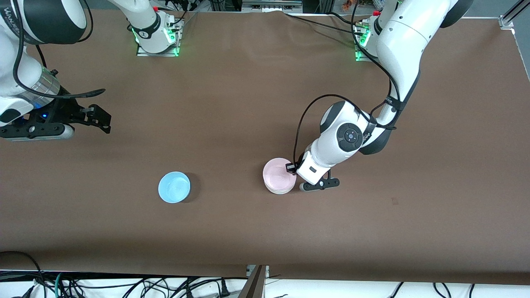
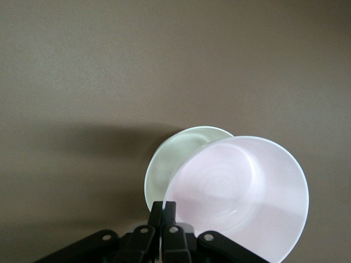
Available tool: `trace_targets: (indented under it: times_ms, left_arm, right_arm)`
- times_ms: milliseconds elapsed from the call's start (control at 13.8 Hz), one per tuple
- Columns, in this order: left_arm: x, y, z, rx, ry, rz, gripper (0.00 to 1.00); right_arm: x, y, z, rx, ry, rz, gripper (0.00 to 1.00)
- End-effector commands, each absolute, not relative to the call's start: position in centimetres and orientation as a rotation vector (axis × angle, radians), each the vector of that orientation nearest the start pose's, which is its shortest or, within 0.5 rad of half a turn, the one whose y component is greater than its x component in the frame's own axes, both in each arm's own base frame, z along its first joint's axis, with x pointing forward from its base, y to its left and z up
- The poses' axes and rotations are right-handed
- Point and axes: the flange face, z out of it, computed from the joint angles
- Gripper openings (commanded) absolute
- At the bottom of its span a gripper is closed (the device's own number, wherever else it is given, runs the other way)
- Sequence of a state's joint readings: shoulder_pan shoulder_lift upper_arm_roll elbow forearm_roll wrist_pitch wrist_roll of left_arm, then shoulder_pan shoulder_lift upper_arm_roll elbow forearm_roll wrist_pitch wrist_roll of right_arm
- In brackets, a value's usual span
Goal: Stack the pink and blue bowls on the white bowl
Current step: 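Lower the pink bowl into the white bowl and open the left gripper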
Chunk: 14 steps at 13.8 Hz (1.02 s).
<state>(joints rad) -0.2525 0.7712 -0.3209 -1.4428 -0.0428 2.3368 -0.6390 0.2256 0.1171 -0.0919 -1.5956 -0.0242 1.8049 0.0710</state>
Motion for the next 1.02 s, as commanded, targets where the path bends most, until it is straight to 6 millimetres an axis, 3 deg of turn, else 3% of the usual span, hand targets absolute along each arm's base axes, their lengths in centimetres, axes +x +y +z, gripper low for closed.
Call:
trace_targets:
  times_ms: [0,436,945]
  left_arm:
    - [64.71,-37.02,25.62,-3.404,-0.299,-0.013,0.00]
    - [64.05,-37.86,24.80,-3.391,-0.260,-0.005,0.00]
    - [64.60,-36.93,24.85,-3.381,-0.254,-0.024,0.00]
  right_arm:
    - [60.33,7.98,57.01,-3.161,-0.111,-0.166,1.00]
    - [60.33,8.17,57.10,-3.160,-0.116,-0.171,1.00]
    - [60.33,8.15,57.10,-3.162,-0.117,-0.171,1.00]
